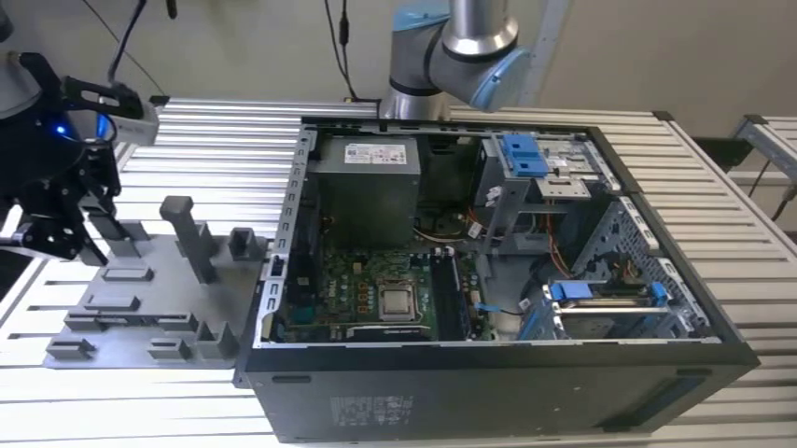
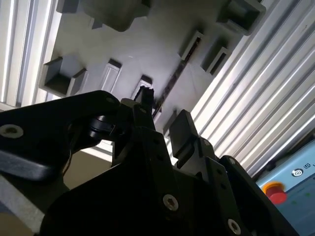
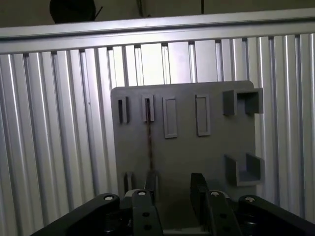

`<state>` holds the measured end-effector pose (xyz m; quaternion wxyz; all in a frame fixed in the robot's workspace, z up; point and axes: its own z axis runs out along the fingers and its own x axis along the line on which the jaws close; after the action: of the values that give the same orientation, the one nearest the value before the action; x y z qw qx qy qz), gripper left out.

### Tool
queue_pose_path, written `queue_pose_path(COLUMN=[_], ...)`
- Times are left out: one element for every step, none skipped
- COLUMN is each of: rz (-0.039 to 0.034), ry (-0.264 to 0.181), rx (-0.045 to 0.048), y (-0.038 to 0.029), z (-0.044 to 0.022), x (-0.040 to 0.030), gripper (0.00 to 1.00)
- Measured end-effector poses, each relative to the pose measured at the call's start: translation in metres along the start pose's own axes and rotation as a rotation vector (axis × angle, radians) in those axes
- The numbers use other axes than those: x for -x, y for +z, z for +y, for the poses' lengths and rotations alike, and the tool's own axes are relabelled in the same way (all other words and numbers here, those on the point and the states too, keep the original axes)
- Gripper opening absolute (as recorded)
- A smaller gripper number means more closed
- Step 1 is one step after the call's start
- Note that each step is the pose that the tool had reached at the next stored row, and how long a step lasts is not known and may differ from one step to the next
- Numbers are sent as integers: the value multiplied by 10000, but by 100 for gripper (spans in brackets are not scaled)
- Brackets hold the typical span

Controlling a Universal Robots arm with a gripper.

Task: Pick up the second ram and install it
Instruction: 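Pick up the second ram and move it above second insertion slot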

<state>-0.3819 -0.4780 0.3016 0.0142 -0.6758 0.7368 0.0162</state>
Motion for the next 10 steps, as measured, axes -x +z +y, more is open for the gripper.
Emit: queue_pose_path(rz=[-1, -1, -4, -4, -3, -1, -3, -4, -1, 4], ry=[-49, -69, -70, -70, -70, -70, -70, -70, -70, -70], rx=[-11, -24, -35, -36, -35, -34, -36, -37, -36, -36], y=[10, 22, 37, 47, 52, 55, 62, 73, 85, 99], z=[-1, -1, -1, -1, -1, -1, -1, -1, -2, -2], x=[-3, -6, -7, -8, -9, -9, -9, -10, -10, -11], gripper=[42, 42, 42, 42, 42, 42, 42, 42, 42, 42])
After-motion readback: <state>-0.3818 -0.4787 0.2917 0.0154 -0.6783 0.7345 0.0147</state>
